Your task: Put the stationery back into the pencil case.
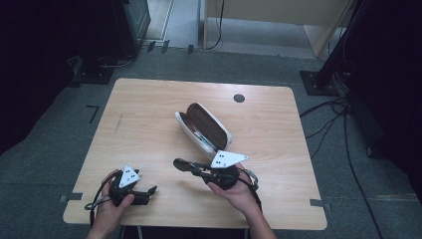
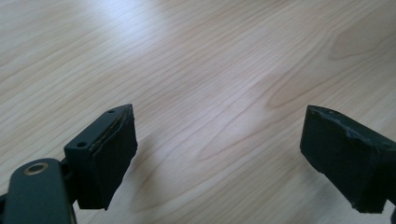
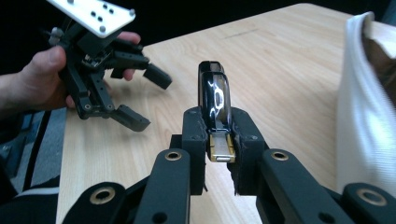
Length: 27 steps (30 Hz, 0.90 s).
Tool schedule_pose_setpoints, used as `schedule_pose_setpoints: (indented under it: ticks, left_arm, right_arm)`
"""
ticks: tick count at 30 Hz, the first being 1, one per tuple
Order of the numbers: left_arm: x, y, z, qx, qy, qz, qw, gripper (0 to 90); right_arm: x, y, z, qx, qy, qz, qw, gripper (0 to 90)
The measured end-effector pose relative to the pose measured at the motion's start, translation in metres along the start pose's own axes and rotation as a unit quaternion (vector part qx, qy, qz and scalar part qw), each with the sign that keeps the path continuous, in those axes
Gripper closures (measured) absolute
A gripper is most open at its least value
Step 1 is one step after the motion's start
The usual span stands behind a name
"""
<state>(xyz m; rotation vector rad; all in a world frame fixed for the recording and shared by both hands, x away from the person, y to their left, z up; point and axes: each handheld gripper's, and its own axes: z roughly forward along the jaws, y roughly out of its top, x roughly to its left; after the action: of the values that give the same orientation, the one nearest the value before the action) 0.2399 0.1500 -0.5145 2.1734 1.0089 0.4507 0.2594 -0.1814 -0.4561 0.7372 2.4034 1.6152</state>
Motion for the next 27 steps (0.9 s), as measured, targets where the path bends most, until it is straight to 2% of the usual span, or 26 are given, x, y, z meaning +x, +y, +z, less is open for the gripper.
schedule_pose_setpoints:
  ticks: [7,10,14,17,19,22,27]
  left_arm:
    - [0.007,-0.005,-0.003,0.009,0.026,0.005,0.9996,11.8]
    - [0.010,-0.007,-0.004,0.008,0.040,-0.001,0.9991,11.7]
    - [0.017,-0.011,-0.006,0.004,0.050,-0.027,0.9984,10.0]
    - [0.019,-0.012,-0.006,0.003,0.060,-0.029,0.9978,9.0]
    - [0.018,-0.011,-0.005,0.000,0.061,-0.031,0.9976,8.1]
    - [0.019,-0.012,-0.006,0.000,0.068,-0.023,0.9974,7.5]
    - [0.026,-0.014,-0.008,0.008,0.068,-0.042,0.9968,5.7]
  right_arm:
    - [-0.009,0.007,-0.010,-0.017,-0.029,0.016,0.9993,78.6]
    - [-0.013,0.011,-0.015,-0.023,-0.039,0.017,0.9988,78.6]
    - [-0.017,0.016,-0.022,-0.032,-0.051,0.019,0.9980,78.6]
    - [-0.021,0.020,-0.028,-0.036,-0.062,0.022,0.9972,78.6]
    - [-0.024,0.022,-0.031,-0.039,-0.072,0.024,0.9964,78.6]
    - [-0.028,0.025,-0.036,-0.047,-0.083,0.031,0.9949,78.6]
    - [-0.037,0.030,-0.042,-0.056,-0.105,0.041,0.9921,78.6]
